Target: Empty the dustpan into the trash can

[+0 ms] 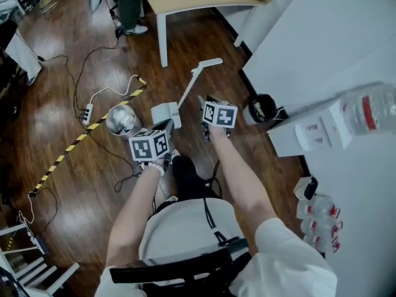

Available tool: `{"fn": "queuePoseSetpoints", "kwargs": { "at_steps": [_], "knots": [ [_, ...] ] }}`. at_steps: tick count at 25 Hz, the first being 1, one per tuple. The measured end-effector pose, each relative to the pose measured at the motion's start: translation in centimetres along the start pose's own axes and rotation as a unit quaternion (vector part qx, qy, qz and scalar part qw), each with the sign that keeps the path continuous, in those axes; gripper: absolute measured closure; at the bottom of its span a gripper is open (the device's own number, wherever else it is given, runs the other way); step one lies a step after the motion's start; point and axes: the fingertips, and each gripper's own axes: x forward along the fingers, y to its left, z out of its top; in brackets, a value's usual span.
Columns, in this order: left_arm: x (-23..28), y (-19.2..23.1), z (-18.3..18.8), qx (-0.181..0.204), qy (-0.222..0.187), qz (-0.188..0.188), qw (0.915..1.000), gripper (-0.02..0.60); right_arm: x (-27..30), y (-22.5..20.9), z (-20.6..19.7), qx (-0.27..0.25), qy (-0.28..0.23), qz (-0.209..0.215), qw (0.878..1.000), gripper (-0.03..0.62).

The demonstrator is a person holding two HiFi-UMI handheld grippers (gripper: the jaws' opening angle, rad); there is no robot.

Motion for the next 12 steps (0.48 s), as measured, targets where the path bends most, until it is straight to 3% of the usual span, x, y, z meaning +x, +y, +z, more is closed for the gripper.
{"fn": "queuePoseSetpoints", "kwargs": {
  "at_steps": [3,4,12],
  "knots": [
    [-2.0,-3.4,-1.4,0.009,-0.006,-0.023,0.9997,0.589,-6.0,2.7,-1.5,-0.014,-0.01,0.015,1.0,0.573],
    [-2.6,-4.7,-1.9,0.012,-0.007,-0.03,0.9994,0.589,-7.8,3.3,-2.0,-0.017,-0.013,0.019,1.0,0.591],
    [-7.0,-13.3,-6.7,0.024,-0.031,-0.074,0.9965,0.589,-19.0,5.6,-6.5,-0.006,-0.022,0.061,0.998,0.592]
  ]
}}
